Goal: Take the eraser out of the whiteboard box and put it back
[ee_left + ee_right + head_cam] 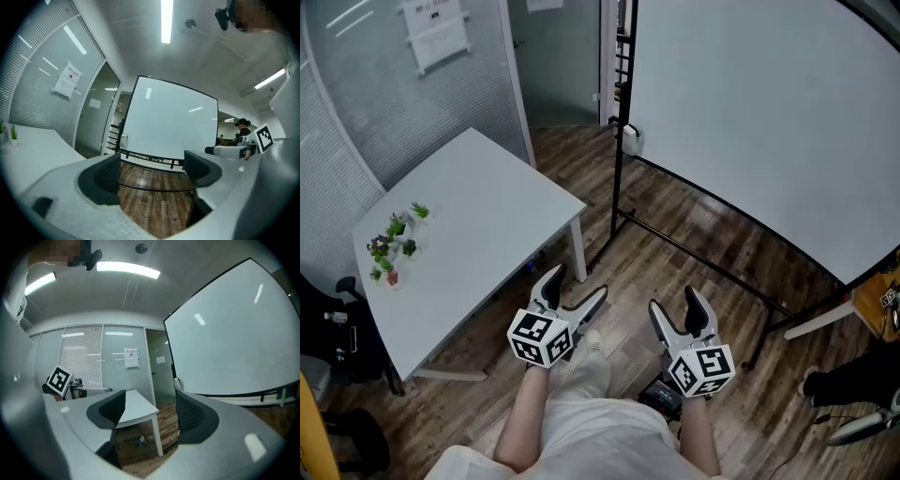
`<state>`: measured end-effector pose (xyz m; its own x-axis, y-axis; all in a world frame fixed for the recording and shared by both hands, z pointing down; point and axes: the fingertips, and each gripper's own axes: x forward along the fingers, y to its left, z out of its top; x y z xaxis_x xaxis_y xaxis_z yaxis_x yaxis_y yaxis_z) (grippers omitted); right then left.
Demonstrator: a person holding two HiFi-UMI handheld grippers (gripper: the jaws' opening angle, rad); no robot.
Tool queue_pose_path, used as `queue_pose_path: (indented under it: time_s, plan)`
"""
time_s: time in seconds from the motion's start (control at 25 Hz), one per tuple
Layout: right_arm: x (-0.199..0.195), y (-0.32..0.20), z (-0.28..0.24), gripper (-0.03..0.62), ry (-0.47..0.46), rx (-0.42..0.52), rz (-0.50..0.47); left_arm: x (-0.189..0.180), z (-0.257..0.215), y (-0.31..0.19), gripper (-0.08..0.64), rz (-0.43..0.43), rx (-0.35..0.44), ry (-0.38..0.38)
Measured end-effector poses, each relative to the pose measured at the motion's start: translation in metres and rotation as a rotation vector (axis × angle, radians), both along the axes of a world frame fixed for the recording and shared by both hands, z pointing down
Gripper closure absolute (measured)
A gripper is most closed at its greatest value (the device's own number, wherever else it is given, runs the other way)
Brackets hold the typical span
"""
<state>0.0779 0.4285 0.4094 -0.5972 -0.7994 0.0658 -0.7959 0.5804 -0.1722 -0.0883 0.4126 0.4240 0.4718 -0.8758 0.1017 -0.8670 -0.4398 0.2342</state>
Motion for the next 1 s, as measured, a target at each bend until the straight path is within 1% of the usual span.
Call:
queue_pose_path:
  time_s: [0.12, 0.24, 0.36, 0.48, 0.64, 0.76, 0.88, 1.0]
  plan:
    - [0.009, -0.027, 0.007, 0.255, -0.010, -0.014, 0.004, 0.006, 0.008, -0.031, 0.144, 0.006, -0.009, 0.009]
    - [0.016, -0.067, 0.008, 0.255, -0.031, -0.017, 0.014, 0.014, 0.016, -0.072, 0.153, 0.026, -0.019, 0.007]
    - [0.021, -0.120, 0.008, 0.255, -0.030, -0.013, 0.030, 0.020, 0.020, -0.127, 0.155, 0.043, -0.018, 0.001]
    - [0.021, -0.181, 0.009, 0.256, -0.034, -0.026, 0.044, 0.023, 0.017, -0.195, 0.158, 0.060, -0.018, -0.007]
    - [0.014, -0.262, 0.006, 0.258, -0.038, -0.056, 0.043, 0.025, 0.006, -0.284, 0.160, 0.091, -0.020, -0.020]
    - [0.002, -0.322, 0.003, 0.259, -0.050, -0.062, 0.037, 0.016, 0.003, -0.347, 0.163, 0.091, -0.025, -0.034]
    - [-0.006, -0.372, 0.007, 0.261, -0.051, -0.077, 0.034, 0.009, 0.005, -0.398, 0.167, 0.088, -0.033, -0.036]
    - [-0.016, -0.410, 0.011, 0.262, -0.044, -0.086, 0.031, -0.001, 0.009, -0.440, 0.172, 0.084, -0.039, -0.035]
